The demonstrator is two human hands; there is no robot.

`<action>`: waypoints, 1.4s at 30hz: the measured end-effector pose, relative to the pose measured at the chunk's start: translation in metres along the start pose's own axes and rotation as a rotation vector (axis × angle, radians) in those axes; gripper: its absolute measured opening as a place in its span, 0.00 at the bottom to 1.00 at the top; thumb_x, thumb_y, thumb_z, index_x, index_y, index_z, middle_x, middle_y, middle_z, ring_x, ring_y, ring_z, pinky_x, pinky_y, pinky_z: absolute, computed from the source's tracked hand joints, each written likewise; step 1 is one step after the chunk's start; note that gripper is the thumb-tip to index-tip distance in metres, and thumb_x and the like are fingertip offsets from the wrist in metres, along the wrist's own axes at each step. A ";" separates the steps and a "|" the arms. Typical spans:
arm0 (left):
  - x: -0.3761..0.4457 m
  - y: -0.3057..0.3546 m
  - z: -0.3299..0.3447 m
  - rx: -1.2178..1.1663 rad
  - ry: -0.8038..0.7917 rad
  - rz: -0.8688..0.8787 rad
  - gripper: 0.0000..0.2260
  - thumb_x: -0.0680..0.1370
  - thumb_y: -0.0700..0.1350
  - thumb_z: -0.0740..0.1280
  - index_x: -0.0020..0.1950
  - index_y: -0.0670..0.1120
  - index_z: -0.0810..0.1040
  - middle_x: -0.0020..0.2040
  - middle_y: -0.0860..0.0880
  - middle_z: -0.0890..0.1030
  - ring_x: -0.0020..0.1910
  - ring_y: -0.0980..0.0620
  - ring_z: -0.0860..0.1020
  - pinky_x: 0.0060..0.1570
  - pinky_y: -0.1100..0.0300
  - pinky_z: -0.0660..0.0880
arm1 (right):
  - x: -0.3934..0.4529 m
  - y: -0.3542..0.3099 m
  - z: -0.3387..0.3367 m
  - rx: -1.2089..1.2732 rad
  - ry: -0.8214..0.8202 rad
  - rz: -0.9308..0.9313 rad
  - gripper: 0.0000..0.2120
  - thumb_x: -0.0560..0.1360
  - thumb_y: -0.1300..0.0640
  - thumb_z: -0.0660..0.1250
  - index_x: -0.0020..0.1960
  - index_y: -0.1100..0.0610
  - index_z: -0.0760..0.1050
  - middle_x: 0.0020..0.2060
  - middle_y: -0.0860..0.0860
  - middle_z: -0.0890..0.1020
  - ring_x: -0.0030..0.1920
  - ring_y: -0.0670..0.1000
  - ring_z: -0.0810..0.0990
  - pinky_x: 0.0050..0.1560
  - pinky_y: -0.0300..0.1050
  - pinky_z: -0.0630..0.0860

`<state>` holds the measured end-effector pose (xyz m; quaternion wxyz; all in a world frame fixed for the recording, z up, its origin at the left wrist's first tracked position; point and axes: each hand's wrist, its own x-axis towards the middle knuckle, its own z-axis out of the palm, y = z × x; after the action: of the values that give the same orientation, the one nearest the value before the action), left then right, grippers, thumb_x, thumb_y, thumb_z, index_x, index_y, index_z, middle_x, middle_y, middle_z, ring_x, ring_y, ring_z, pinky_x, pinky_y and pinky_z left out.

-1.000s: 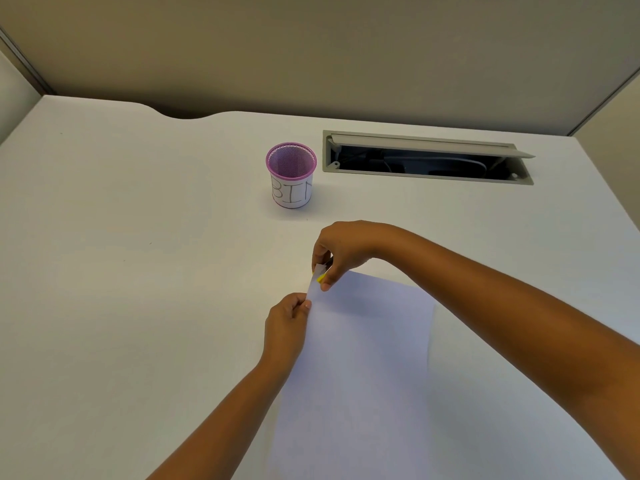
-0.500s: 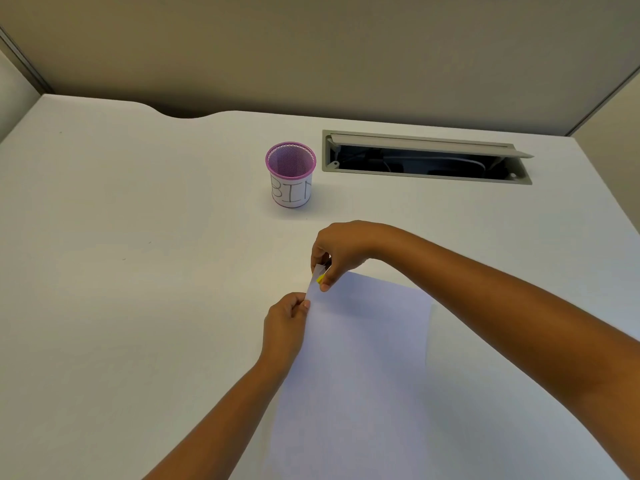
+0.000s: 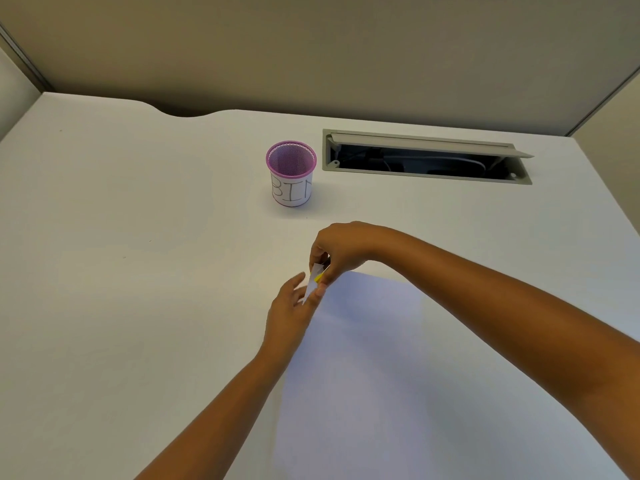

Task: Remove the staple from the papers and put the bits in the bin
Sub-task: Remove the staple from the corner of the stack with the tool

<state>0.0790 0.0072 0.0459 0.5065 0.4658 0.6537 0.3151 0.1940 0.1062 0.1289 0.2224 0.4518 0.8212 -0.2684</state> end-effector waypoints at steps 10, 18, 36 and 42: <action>0.023 0.018 -0.002 0.080 -0.145 0.107 0.22 0.74 0.49 0.68 0.64 0.42 0.70 0.57 0.45 0.78 0.53 0.48 0.76 0.46 0.66 0.70 | 0.006 -0.003 0.000 -0.056 0.009 -0.004 0.18 0.72 0.48 0.69 0.59 0.55 0.77 0.53 0.50 0.82 0.46 0.48 0.74 0.36 0.37 0.67; 0.026 0.017 -0.003 0.051 -0.157 0.072 0.18 0.73 0.49 0.70 0.56 0.40 0.73 0.42 0.51 0.75 0.37 0.57 0.72 0.35 0.69 0.66 | 0.010 -0.002 -0.001 -0.083 -0.013 -0.014 0.18 0.72 0.49 0.69 0.59 0.57 0.77 0.52 0.52 0.82 0.44 0.49 0.74 0.33 0.35 0.66; 0.030 0.016 0.001 0.087 -0.119 0.103 0.11 0.73 0.49 0.69 0.45 0.45 0.70 0.32 0.54 0.71 0.31 0.57 0.69 0.27 0.73 0.65 | 0.009 0.001 0.001 -0.062 0.019 0.015 0.18 0.71 0.47 0.69 0.58 0.54 0.77 0.53 0.49 0.82 0.47 0.48 0.76 0.47 0.45 0.73; 0.028 0.015 0.002 0.036 -0.169 0.053 0.18 0.74 0.50 0.68 0.57 0.39 0.72 0.45 0.47 0.77 0.40 0.54 0.74 0.37 0.70 0.67 | 0.012 0.006 0.003 0.019 -0.047 0.011 0.18 0.73 0.50 0.69 0.59 0.57 0.77 0.54 0.52 0.82 0.47 0.49 0.76 0.40 0.37 0.70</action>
<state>0.0841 0.0386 0.0484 0.5428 0.5169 0.6017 0.2759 0.1933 0.1145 0.1176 0.2389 0.4521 0.8105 -0.2856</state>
